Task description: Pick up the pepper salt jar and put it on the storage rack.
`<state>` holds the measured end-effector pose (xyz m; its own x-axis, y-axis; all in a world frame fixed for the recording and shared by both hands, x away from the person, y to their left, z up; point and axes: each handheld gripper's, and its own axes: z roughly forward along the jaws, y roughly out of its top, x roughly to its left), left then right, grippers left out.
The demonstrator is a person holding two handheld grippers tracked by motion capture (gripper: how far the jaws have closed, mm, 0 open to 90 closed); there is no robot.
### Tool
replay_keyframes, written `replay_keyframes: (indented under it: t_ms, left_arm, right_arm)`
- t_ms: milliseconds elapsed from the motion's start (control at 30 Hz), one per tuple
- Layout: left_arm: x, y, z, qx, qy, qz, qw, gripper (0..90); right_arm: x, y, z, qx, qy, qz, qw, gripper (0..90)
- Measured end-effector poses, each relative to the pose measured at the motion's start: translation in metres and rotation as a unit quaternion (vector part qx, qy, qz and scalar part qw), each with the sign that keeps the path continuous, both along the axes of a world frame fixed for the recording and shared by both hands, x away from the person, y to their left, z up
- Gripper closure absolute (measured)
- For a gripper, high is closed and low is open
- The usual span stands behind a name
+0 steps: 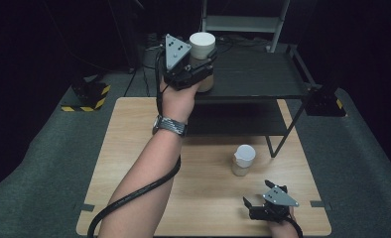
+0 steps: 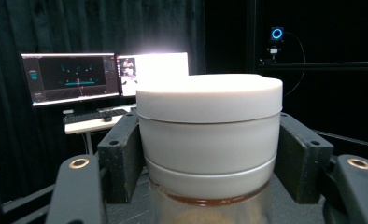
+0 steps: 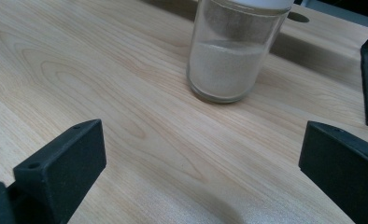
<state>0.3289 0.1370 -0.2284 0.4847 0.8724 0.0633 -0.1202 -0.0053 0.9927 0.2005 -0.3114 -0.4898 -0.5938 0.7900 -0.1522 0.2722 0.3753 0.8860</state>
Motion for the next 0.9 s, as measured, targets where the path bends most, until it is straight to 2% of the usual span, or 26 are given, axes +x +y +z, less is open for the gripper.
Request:
replay_keyframes:
  t_ms: [400,633,667,800,900]
  left_arm:
    - [-0.0010,-0.0009,-0.0031,0.005,-0.008,0.000,1.0000,33.4]
    - [-0.0024,-0.0012,-0.0030,-0.004,-0.005,-0.001,1.0000,32.3]
    - [-0.0021,-0.0011,-0.0014,-0.007,0.004,-0.005,1.0000,29.6]
    - [-0.0029,-0.0011,-0.0029,-0.006,0.010,-0.002,0.9999,23.2]
    - [-0.0065,-0.0011,-0.0044,-0.007,0.015,0.004,0.9998,13.1]
  right_arm:
    - [-0.0002,0.0002,0.0002,0.000,0.000,0.000,1.0000,0.0]
    - [-0.0003,0.0005,0.0002,-0.002,0.000,0.001,1.0000,0.0]
    - [-0.0003,0.0003,0.0001,-0.001,0.000,0.001,1.0000,0.0]
    - [0.0000,0.0002,0.0004,-0.001,0.002,0.001,1.0000,0.0]
    - [-0.0001,0.0005,0.0003,-0.001,0.001,0.001,1.0000,0.0]
